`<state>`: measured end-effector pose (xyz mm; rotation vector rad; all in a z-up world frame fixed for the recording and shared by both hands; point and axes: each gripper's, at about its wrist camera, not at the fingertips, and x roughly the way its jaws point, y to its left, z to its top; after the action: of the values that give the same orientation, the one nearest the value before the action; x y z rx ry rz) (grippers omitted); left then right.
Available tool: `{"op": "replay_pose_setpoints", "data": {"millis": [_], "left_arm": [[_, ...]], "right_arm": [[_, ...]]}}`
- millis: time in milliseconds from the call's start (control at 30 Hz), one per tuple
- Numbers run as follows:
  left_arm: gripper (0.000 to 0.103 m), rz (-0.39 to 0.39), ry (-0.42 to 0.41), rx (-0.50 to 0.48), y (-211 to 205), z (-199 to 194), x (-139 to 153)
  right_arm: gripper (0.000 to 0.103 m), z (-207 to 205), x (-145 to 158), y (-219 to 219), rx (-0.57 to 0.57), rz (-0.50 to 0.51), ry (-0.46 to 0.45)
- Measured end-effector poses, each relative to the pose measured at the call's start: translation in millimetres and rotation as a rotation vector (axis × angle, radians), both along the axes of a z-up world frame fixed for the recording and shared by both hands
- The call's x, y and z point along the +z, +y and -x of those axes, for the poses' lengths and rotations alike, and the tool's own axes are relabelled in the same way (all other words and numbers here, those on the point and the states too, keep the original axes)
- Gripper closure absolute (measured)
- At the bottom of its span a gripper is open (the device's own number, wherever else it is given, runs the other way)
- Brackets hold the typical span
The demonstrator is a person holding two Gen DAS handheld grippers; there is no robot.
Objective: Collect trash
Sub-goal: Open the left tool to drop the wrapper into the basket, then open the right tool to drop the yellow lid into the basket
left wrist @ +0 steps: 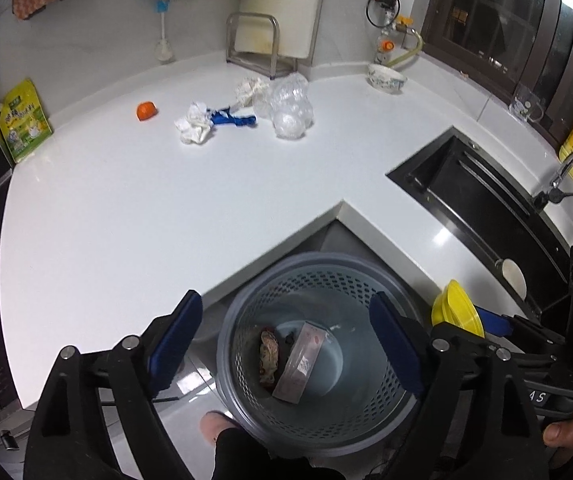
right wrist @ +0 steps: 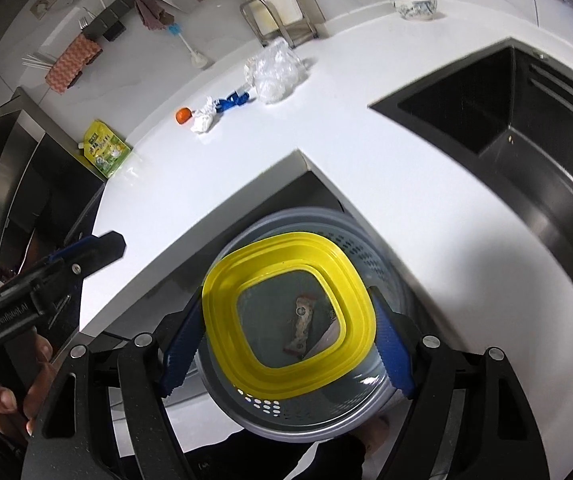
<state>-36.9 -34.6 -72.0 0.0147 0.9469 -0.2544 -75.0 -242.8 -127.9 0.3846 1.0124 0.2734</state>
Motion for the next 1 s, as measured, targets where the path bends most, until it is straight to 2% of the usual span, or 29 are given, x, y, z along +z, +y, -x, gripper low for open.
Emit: {"op": "replay_pose_setpoints", "data": {"millis": [267, 400, 533, 700, 767, 1000], "left_arm": [[0.012, -0.029, -0.079, 0.076, 14.9, -8.3, 31.5], [0.012, -0.015, -0.086, 0.095, 26.7, -23.8, 39.2], [0.012, -0.003, -0.095, 0.082, 33.7, -42.9, 38.7], [0.012, 0.013, -0.068, 0.054, 38.6, -67.3, 31.3], [0.012, 0.013, -0.053, 0.039, 39.1, -76.0, 26.3], [0.012, 0.01, -0.017, 0.012, 48.4, -95.8, 11.6]], "right_arm": [[0.029, -15.8, 22.8, -5.1, -0.006, 0.012, -0.069], [0.029, -33.4, 27.9, -0.4, 0.002, 0.018, -0.075], [0.029, -47.1, 27.9, 11.2, 0.021, 0.031, -0.071], [0.028, -53.2, 11.0, 33.4, 0.051, 0.071, -0.01], [0.025, -54.4, 3.7, 41.3, 0.071, 0.077, 0.006], [0.023, -58.8, -7.4, 59.5, 0.064, 0.135, 0.012]]}}
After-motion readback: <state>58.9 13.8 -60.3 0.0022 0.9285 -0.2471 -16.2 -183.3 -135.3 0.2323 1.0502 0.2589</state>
